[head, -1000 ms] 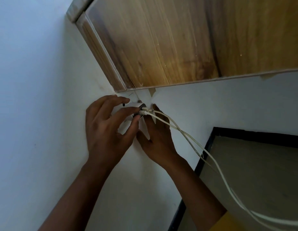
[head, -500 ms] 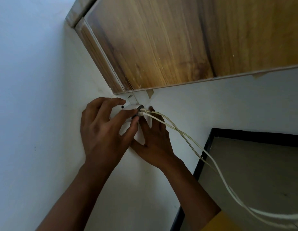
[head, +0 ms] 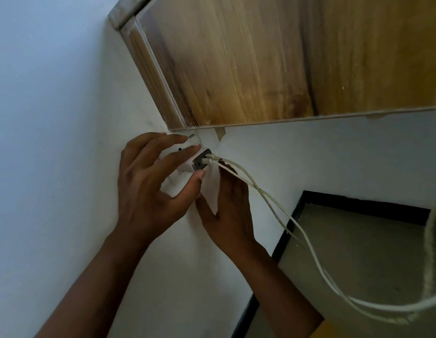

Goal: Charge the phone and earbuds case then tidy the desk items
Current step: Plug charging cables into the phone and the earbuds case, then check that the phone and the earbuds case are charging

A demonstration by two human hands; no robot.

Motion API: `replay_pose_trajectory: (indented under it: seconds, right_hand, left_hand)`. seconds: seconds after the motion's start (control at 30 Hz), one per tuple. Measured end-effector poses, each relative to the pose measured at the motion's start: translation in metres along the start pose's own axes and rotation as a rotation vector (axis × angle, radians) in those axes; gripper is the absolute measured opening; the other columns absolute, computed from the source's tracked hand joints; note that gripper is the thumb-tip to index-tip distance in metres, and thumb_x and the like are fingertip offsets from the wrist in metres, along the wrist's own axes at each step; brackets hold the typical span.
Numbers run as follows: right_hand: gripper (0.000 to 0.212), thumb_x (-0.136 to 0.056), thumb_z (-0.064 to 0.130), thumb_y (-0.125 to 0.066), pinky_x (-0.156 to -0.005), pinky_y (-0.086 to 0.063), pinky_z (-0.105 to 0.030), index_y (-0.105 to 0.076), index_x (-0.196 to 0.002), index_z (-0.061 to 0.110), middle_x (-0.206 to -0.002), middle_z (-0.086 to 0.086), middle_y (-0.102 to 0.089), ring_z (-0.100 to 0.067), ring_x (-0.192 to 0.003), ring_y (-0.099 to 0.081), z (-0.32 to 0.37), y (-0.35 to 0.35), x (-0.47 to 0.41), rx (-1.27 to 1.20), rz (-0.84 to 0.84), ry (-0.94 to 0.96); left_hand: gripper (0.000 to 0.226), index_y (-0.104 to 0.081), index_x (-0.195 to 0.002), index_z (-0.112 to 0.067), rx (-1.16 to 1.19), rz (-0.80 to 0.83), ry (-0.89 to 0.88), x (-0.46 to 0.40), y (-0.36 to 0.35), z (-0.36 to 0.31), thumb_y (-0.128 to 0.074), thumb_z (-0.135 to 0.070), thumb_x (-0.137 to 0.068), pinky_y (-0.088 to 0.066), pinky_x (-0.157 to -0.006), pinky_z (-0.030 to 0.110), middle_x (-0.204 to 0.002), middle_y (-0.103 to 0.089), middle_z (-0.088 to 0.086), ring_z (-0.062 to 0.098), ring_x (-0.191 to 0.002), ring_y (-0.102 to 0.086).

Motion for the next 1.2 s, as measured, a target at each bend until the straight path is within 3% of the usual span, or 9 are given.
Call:
replay_pose_trajectory:
  seconds: [0.2, 0.37, 0.47, 0.57, 0.73, 0.9, 1.07, 1.13, 1.2]
  right_hand:
    - [0.062, -0.104, 0.055, -0.041, -0.112, -0.037, -0.023, -0.046, -0.154, 0.02, -0.15, 0.004, -0.051, -0.008, -0.139, -0.041, 0.03, 0.02, 0.043, 0.0, -0.041, -0.108]
    - [0.038, -0.102, 0.049, -0.048, -0.089, -0.048, -0.021, -0.074, -0.115, 0.025, -0.112, 0.011, -0.071, -0.007, -0.105, -0.059, 0.078, 0.051, 0.035, 0.103, 0.147, -0.116]
    - [0.031, -0.105, 0.045, -0.056, -0.075, -0.05, -0.026, -0.075, -0.092, 0.024, -0.089, 0.011, -0.073, -0.007, -0.086, -0.065, 0.118, 0.072, 0.019, 0.052, 0.277, -0.13]
    - [0.04, -0.108, 0.046, -0.053, -0.064, -0.05, -0.035, -0.062, -0.075, 0.025, -0.072, 0.01, -0.067, -0.008, -0.071, -0.064, 0.174, 0.095, -0.007, 0.045, 0.375, -0.163]
    - [0.043, -0.106, 0.041, -0.053, -0.052, -0.04, -0.046, -0.048, -0.067, 0.024, -0.058, 0.003, -0.048, -0.017, -0.055, -0.048, 0.274, 0.143, -0.063, 0.05, 0.36, -0.103]
    - [0.028, -0.106, 0.04, -0.057, -0.057, -0.049, -0.045, -0.069, -0.088, 0.023, -0.068, 0.008, -0.063, -0.014, -0.062, -0.058, 0.363, 0.205, -0.11, 0.105, 0.339, -0.13]
    - [0.018, -0.102, 0.029, -0.066, -0.053, -0.047, -0.033, -0.075, -0.092, 0.018, -0.07, 0.008, -0.068, -0.011, -0.06, -0.061, 0.444, 0.262, -0.15, 0.136, 0.25, -0.155]
    - [0.017, -0.101, 0.029, -0.067, -0.055, -0.044, -0.024, -0.076, -0.09, 0.019, -0.071, 0.011, -0.067, -0.009, -0.062, -0.062, 0.469, 0.281, -0.161, 0.171, 0.224, -0.189]
    - [0.017, -0.1, 0.03, -0.068, -0.058, -0.049, -0.025, -0.076, -0.09, 0.02, -0.074, 0.012, -0.069, -0.008, -0.066, -0.063, 0.488, 0.297, -0.171, 0.181, 0.19, -0.241]
  left_hand:
    - [0.022, -0.078, -0.117, -0.006, 0.277, -0.132, 0.299, -0.009, 0.047, -0.017, -0.065, -0.012, -0.1, -0.055, -0.102, 0.044, -0.12, -0.075, 0.005, 0.021, -0.116, -0.07]
    - [0.023, -0.076, -0.111, -0.02, 0.477, -0.107, 0.576, -0.036, 0.085, -0.026, -0.057, -0.009, -0.103, -0.053, -0.098, 0.028, -0.114, -0.075, -0.008, 0.01, -0.114, -0.071]
    - [0.03, -0.078, -0.109, -0.017, 0.594, -0.045, 0.692, -0.054, 0.104, -0.029, -0.049, -0.01, -0.107, -0.053, -0.095, 0.028, -0.113, -0.077, -0.006, 0.015, -0.114, -0.071]
    - [0.034, -0.078, -0.111, -0.016, 0.663, -0.013, 0.765, -0.082, 0.131, -0.03, -0.044, -0.011, -0.108, -0.055, -0.095, 0.034, -0.113, -0.078, -0.005, 0.017, -0.114, -0.072]
    - [0.037, -0.077, -0.116, -0.016, 0.699, 0.045, 0.841, -0.148, 0.186, -0.034, -0.041, -0.021, -0.109, -0.057, -0.095, 0.033, -0.117, -0.077, -0.004, 0.015, -0.114, -0.071]
    - [0.038, -0.075, -0.121, -0.022, 0.791, 0.103, 0.924, -0.224, 0.244, -0.039, -0.04, -0.028, -0.109, -0.059, -0.097, 0.036, -0.119, -0.077, -0.01, 0.013, -0.115, -0.072]
    - [0.042, -0.075, -0.126, -0.015, 0.962, 0.192, 1.049, -0.278, 0.291, -0.059, -0.038, -0.017, -0.106, -0.057, -0.104, 0.044, -0.122, -0.077, -0.008, 0.016, -0.121, -0.07]
    - [0.042, -0.073, -0.128, -0.018, 1.014, 0.212, 1.097, -0.293, 0.308, -0.067, -0.039, -0.019, -0.104, -0.056, -0.106, 0.041, -0.125, -0.076, -0.007, 0.012, -0.122, -0.069]
    - [0.042, -0.073, -0.129, -0.022, 1.038, 0.237, 1.159, -0.307, 0.32, -0.07, -0.042, -0.026, -0.101, -0.057, -0.105, 0.038, -0.124, -0.076, -0.009, 0.007, -0.119, -0.07]
Point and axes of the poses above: each hand's wrist, its own x-axis away from the middle knuckle, its own y-axis out of the back of the hand, z = x × y, the point moved 4 cm from there along -x, towards the middle knuckle
